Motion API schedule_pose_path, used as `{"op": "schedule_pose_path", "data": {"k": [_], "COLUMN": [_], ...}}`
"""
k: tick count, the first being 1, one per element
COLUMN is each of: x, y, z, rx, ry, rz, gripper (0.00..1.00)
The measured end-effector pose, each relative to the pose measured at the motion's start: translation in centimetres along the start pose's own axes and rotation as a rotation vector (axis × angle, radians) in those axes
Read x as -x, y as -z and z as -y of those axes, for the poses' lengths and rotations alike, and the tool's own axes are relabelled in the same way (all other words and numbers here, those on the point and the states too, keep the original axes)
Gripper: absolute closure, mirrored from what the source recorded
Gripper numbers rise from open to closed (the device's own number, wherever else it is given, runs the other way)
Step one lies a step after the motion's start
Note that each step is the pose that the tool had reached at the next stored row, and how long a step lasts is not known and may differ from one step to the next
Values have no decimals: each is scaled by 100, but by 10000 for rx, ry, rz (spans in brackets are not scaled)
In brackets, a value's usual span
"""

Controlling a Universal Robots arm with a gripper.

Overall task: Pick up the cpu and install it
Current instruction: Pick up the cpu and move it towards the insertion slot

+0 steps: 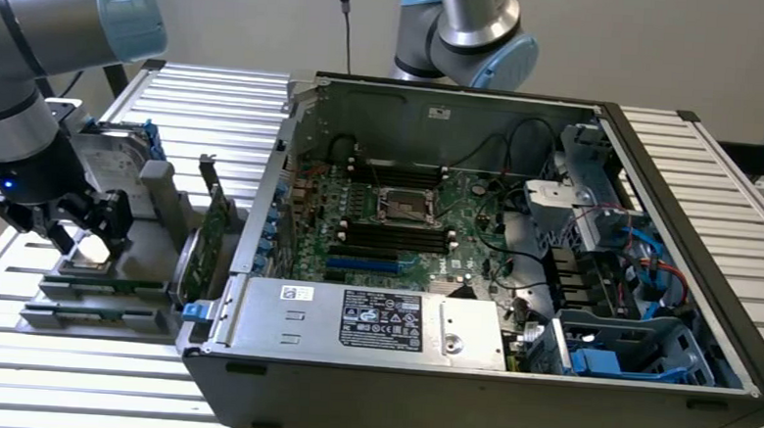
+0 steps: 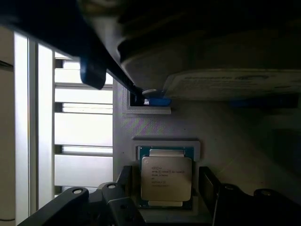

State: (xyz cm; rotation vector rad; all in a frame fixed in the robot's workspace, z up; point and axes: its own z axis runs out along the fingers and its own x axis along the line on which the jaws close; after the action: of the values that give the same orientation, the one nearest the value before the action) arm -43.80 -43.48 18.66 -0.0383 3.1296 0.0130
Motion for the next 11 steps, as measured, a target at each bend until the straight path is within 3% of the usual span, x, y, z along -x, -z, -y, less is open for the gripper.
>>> {"op": "schedule_pose_path", "data": {"k": [5,8,11], "x": [0,0,0], "y": [0,0,0], "z": [0,0,0], "rx": [0,-1,0], "ry": [-2,-4,-6], "rz": [0,-1,-1], "gripper": [35,45,45]}}
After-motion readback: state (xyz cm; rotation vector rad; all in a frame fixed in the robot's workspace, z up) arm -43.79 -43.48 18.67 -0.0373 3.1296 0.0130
